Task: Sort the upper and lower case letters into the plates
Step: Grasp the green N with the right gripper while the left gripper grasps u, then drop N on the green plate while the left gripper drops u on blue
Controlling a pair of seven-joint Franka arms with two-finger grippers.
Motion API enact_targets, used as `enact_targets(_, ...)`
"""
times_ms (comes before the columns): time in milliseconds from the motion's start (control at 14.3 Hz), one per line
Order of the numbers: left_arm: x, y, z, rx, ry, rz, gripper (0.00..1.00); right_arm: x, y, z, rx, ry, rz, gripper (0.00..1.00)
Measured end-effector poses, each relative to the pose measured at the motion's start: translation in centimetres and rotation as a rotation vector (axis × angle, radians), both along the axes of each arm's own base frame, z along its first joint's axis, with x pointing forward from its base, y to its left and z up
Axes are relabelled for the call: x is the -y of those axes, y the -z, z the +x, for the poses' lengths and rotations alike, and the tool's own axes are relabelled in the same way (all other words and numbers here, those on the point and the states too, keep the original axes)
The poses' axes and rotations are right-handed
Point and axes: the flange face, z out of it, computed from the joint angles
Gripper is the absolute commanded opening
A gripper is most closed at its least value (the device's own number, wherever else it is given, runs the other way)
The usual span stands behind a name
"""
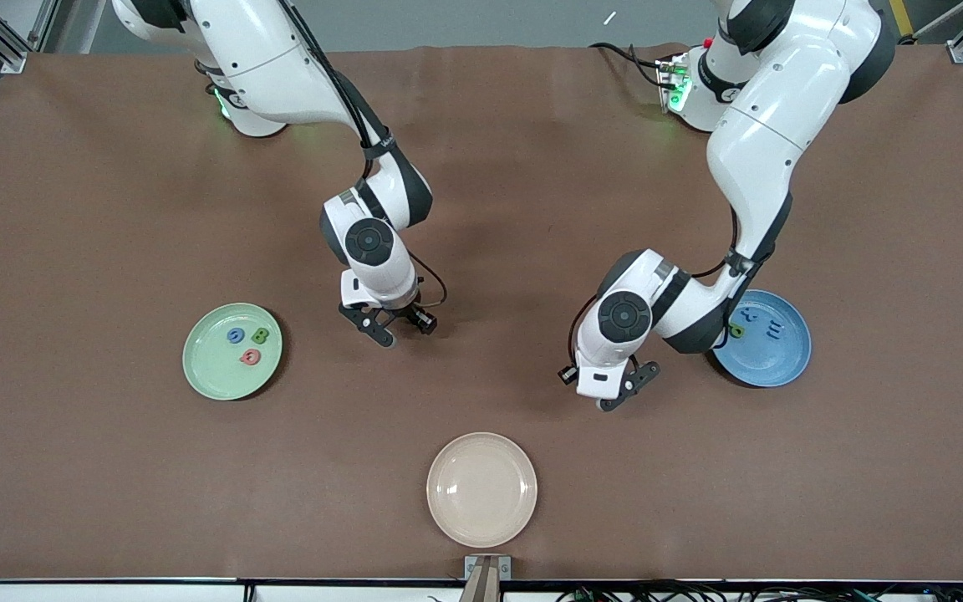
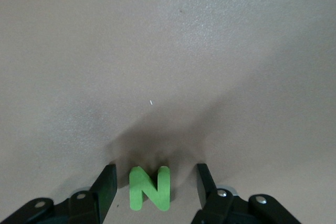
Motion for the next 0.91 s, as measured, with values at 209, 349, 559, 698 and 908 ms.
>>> enact_targets(209, -0.9, -1.6, 0.4, -0.023, 0.024, 0.036, 0.12, -0.2, -0.1, -0.1, 0.001, -0.004, -0.001, 0.44)
enact_targets(349, -2.6, -4.0, 1.0, -0.028, 0.084, 0.057, 0.12, -0.5, -0.3, -0.2, 0.003, -0.008, 0.001, 0.26)
enact_targets(559, -7.4, -7.0, 1.4, -0.050, 0.210, 0.060, 0.13, -0.7, -0.7, -0.2, 0.006, -0.002, 0.005, 0.02)
enact_targets(698, -11.6, -7.7, 0.9, -0.079, 0.287, 0.053, 0.13, -0.8, -0.5, -0.3, 0.004, 0.004, 0.003, 0.00)
enact_targets(908, -18.1, -7.6, -0.1, -0.123, 0.372, 0.052, 0.13, -0.7, -0.5, -0.3, 0.003, 0.015, 0.003, 0.00)
